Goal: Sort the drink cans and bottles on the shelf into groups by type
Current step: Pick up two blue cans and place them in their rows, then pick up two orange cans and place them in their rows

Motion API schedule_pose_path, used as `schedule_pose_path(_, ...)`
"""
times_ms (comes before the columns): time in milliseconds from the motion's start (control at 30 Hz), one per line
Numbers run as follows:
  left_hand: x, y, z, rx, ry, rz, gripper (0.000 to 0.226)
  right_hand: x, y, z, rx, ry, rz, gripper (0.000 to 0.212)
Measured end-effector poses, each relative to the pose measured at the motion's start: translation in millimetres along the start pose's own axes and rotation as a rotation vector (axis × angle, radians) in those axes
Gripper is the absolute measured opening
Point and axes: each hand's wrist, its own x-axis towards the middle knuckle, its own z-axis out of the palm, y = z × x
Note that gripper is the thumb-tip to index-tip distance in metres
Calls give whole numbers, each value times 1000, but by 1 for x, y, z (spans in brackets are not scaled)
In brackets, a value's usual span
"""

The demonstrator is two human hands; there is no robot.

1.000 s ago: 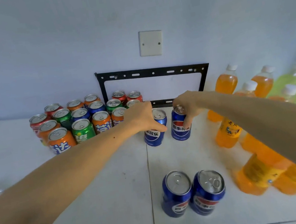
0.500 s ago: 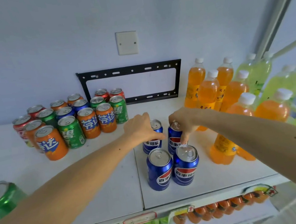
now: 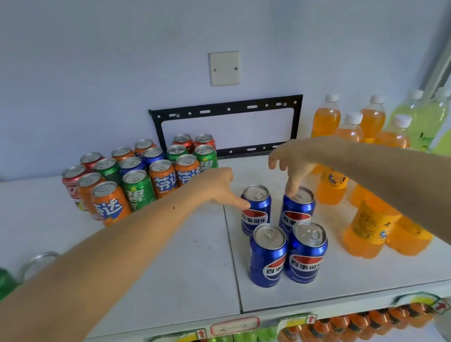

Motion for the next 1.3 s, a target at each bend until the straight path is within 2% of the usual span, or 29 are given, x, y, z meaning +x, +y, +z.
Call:
schedule_pose_path(167,-14,-56,-22,55,94,-22,66,15,-37,-37,29,136,-90,76)
schedule_pose_path(300,-19,-97,-34,54,211,-62,64,36,-74,-45,18,194,-191,73)
schedule_pose_path(567,16,-141,-35,270,268,-175,85,120,-121,-45,-55,256,-317,84)
schedule_pose_path(733,35,-151,-25,364,290,-228,83,160,-130,-37,-82,247,-319,83)
schedule_pose_path(967,46,-157,-13,301,337,-252,87,173,-139,-25,-108,305,-294,83)
schedule_pose_path(1100,51,-157,-11,342,292,-281,83,175,-142,-20,-139,347,-260,78)
schedule_pose_path(1200,48,-156,-13,307,280,-262,76,169,-141,-19,-152,354,-237,78)
schedule_pose_path(1300,37,-154,-16,278,337,-199,78,152,-136,-19,-163,379,-229,79)
